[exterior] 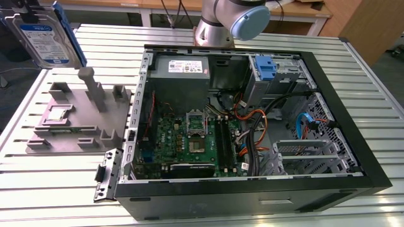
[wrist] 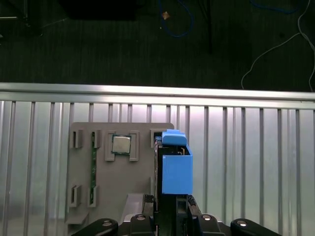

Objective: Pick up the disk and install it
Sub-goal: 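Pick up the disk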

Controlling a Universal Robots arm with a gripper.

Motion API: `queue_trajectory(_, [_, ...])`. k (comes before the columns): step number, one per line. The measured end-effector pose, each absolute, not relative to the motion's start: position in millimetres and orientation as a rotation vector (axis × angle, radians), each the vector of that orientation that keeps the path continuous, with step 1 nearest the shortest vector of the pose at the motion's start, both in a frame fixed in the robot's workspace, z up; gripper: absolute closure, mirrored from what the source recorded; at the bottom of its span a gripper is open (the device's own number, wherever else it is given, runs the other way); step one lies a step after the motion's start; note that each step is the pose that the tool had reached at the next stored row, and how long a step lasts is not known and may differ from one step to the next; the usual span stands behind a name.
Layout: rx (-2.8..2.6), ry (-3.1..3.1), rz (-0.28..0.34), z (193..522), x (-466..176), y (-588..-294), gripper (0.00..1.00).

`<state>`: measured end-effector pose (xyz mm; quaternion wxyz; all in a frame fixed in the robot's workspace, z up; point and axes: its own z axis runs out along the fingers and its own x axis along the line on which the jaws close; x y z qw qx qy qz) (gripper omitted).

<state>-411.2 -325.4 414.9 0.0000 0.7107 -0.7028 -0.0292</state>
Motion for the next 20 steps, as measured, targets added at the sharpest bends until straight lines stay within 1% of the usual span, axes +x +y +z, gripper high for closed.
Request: queue_trajectory(20, [2.233,-2.208,-0.092,421.9,-411.2,-325.4,0.65])
